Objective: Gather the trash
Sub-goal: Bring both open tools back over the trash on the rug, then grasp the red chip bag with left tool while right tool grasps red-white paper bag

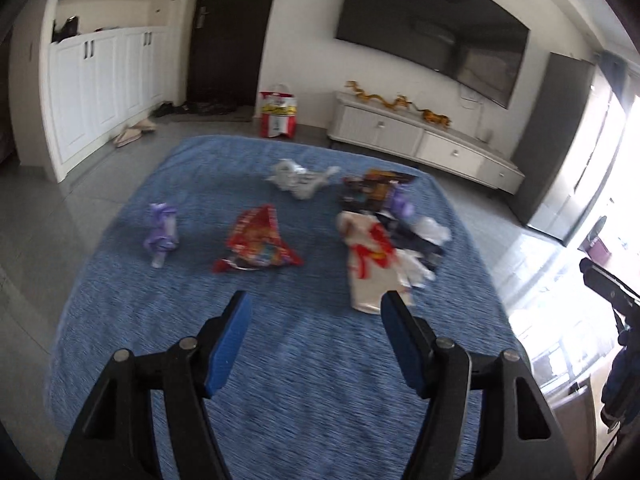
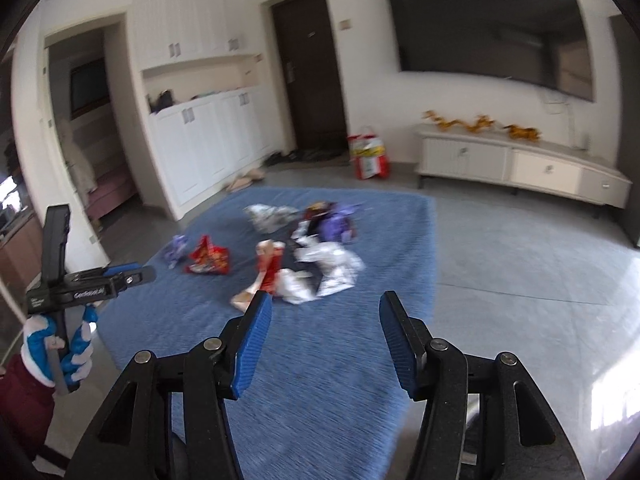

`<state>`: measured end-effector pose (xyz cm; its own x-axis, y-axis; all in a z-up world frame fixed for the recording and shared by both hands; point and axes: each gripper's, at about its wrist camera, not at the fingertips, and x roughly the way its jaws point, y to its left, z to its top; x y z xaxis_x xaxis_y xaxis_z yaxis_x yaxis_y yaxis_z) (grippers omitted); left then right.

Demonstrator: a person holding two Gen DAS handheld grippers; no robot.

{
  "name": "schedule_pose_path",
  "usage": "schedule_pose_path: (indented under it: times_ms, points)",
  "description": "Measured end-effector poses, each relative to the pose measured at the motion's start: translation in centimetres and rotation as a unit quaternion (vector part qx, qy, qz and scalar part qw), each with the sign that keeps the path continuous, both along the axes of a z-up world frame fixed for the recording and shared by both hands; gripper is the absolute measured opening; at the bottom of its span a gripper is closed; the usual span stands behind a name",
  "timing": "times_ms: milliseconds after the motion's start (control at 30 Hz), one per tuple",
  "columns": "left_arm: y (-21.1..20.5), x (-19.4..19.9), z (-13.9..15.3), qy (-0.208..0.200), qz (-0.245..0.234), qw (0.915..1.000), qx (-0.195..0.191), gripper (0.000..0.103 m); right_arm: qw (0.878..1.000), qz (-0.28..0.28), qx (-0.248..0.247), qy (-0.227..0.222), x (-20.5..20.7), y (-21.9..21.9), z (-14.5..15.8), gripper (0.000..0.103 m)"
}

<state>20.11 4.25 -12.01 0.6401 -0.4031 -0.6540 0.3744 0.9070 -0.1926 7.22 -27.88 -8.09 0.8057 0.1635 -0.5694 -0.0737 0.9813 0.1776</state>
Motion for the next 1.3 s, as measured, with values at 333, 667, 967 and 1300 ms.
schedule_pose_path:
  times_ms: [333, 667, 967, 1300]
  points:
    - [0.1, 8.3, -3.6, 0.012, 0.016, 0.9996, 0.020, 0.065, 0.995, 0.089, -0.010, 0.053, 12.4, 6.3, -4.2, 0.066]
    - [-1.6, 14.6, -6.8, 0.032, 0.027, 0.9983, 0.040, 0.065, 0.986, 0.104, -0.005, 0.129, 21.9, 7.8, -10.2, 0.066]
    - [-1.1, 14.9, -8.8, 0.066, 0.027, 0.9974, 0.014, 0.044, 0.981, 0.120, 0.008, 0.151, 23.3, 8.4, -11.6, 0.035]
    - [-0.4, 10.5, -6.5, 0.045, 0.021, 0.9987, 0.008, 0.030, 0.986, 0.130, 0.035, 0.096, 18.9, 8.3, -8.3, 0.029]
